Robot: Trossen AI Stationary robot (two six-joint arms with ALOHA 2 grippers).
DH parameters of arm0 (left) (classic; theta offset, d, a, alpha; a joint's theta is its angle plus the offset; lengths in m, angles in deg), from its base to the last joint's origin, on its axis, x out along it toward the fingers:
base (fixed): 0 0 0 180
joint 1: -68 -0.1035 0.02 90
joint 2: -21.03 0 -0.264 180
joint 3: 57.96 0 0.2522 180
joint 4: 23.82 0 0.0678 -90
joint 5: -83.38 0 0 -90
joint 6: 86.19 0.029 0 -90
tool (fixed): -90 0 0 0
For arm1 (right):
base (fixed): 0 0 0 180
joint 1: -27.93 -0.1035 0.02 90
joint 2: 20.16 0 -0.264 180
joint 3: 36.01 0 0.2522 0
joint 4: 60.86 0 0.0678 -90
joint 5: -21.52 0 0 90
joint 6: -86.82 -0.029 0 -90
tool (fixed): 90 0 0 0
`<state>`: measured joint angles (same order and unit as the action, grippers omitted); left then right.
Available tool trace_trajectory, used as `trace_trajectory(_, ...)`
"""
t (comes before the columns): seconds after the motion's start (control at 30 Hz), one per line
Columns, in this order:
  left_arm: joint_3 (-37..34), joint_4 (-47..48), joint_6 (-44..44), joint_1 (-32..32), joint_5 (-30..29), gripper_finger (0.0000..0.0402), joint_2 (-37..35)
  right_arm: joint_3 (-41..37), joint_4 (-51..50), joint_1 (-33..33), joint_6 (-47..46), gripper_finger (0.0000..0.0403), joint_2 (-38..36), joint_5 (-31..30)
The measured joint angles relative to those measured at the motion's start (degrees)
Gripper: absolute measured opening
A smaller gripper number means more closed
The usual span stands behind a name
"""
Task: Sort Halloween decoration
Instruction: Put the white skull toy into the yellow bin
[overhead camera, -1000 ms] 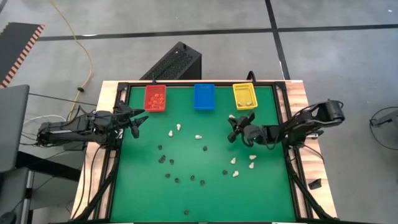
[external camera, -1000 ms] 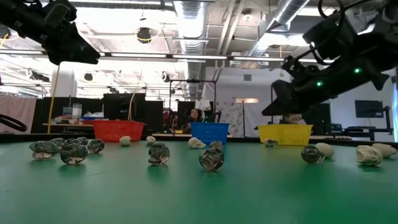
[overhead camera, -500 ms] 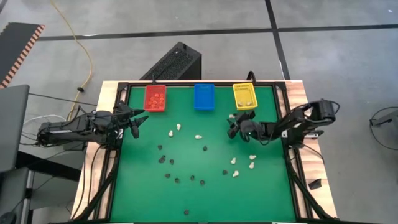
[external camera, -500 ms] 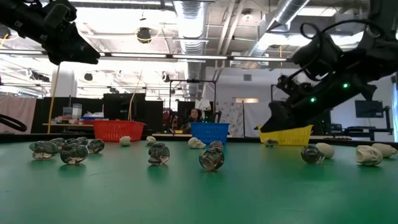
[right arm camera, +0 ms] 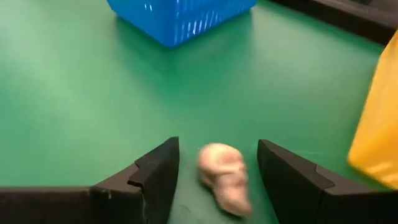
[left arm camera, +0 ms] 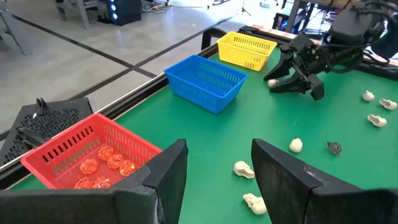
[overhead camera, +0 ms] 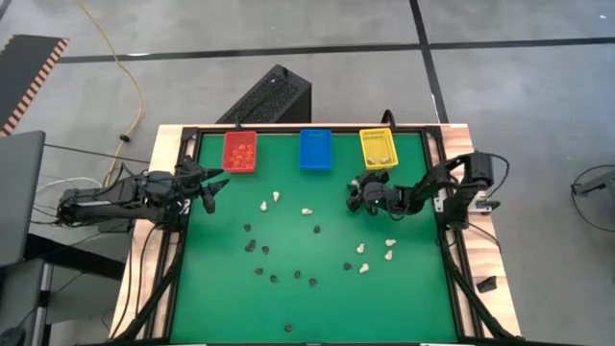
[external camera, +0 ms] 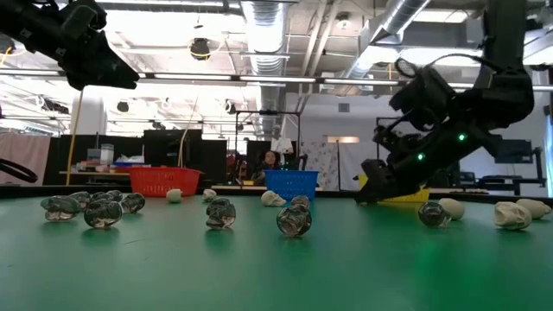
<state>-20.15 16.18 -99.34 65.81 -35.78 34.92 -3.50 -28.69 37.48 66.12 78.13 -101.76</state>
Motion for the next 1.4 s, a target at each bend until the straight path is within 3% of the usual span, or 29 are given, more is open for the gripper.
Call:
trace_trajectory(0.2, 0.0, 0.0, 0.0, 0.0, 0.0, 0.0169, 0.0, 0.8, 0.7, -0.2, -4.4, 0.0237, 3.5, -0.8)
trace_trajectory(0.47, 0.0, 0.0, 0.0, 0.0, 0.0, 0.0169, 0.0, 0.8, 0.0, -0.5, -6.2, 0.0121, 3.5, -0.9)
trace_trajectory(0.73, 0.0, 0.0, 0.0, 0.0, 0.0, 0.0169, 0.0, 0.6, -1.4, -2.3, -6.5, 0.0121, -1.0, 0.4)
trace_trajectory(1.03, 0.0, 0.0, -0.1, 0.0, 0.0, 0.0169, 0.0, 0.6, -1.4, -4.0, -2.5, 0.0121, -11.1, -0.9)
trace_trajectory(1.4, 0.0, 0.0, -0.1, 0.0, 0.0, 0.0169, 0.0, 0.7, -12.8, -0.2, 1.9, 0.0121, -24.2, -13.6)
